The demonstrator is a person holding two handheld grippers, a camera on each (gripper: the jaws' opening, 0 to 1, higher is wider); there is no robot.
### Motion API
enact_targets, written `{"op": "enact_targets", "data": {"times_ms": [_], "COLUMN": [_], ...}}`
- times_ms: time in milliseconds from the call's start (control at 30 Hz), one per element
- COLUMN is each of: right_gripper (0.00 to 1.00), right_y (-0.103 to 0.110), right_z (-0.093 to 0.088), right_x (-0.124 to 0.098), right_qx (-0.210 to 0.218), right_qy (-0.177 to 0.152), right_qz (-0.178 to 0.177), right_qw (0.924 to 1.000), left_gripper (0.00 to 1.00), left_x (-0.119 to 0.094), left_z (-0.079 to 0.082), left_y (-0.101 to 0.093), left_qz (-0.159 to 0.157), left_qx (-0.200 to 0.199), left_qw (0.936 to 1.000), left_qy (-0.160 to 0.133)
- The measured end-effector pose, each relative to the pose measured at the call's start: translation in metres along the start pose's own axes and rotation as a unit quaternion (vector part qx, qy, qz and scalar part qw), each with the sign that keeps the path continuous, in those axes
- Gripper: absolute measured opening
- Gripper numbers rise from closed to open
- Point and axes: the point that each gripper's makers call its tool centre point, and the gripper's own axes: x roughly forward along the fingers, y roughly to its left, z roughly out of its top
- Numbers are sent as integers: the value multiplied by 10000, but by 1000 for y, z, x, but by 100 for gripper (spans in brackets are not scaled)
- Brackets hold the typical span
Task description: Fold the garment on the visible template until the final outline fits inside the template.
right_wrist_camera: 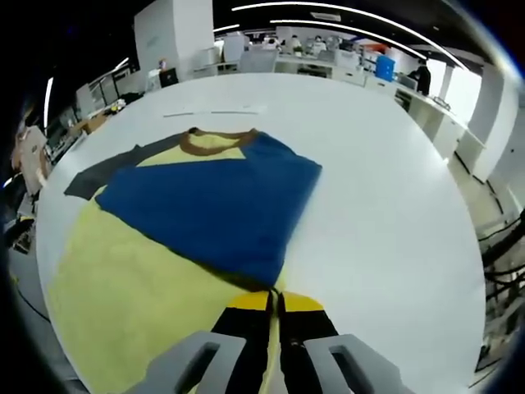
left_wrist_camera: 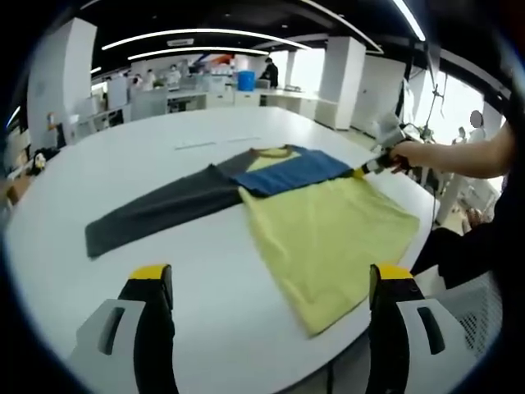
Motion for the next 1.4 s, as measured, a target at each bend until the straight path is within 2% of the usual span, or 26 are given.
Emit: {"op": "enact_targets", "data": {"times_ms": [133, 233, 367, 467, 533, 600, 733, 833, 967, 1000, 1067, 1133, 1267, 1400], "right_gripper": [1, 6, 24, 34, 41, 49, 67, 76, 86, 88, 92, 98, 99, 99], "right_y": [1, 0, 1, 10, 13, 17, 31, 50, 67, 71, 87, 94, 108, 116], "right_z": [0, 0, 2, 8, 13, 17, 30, 36, 36, 36, 37, 38, 38, 34], "right_x": [0, -1, -3, -7, -11, -15, -29, -42, -60, -64, -78, -88, -108, -118], "right_qx": [-126, -79, 12, 92, -127, -125, -44, -355, -688, -716, -597, -673, -998, -1179], "right_qy": [5, -12, -57, -256, -363, -468, -780, -929, -984, -1001, -1135, -1248, -1398, -1392], "right_qz": [131, 162, 245, 511, 590, 691, 1112, 1582, 1877, 1997, 2430, 2562, 2741, 2765], "right_qw": [9998, 9998, 9997, 9983, 9975, 9964, 9907, 9824, 9749, 9721, 9615, 9562, 9462, 9436], "left_gripper": [96, 96, 96, 97, 97, 97, 97, 97, 98, 98, 97, 97, 97, 96], "left_x": [0, 0, 0, -1, -1, -1, -2, -1, 0, 0, 0, -1, -2, -4], "left_z": [0, 1, 2, 3, 4, 5, 8, 9, 12, 12, 13, 13, 16, 24], "left_y": [0, 0, 1, 1, 2, 2, 4, 6, 10, 12, 17, 22, 35, 50], "left_qz": [4, 10, 13, 18, 17, 14, 25, 34, 85, 117, 179, 222, 356, 512], "left_qx": [13, 6, 8, 10, 10, 20, 32, 61, 55, 55, 25, -32, -128, -136], "left_qw": [10000, 10000, 10000, 10000, 10000, 10000, 10000, 10000, 9999, 9999, 9998, 9997, 9992, 9984], "left_qy": [8, 5, -14, -33, -35, -40, -61, -38, -64, -65, -57, -90, -155, -213]}}
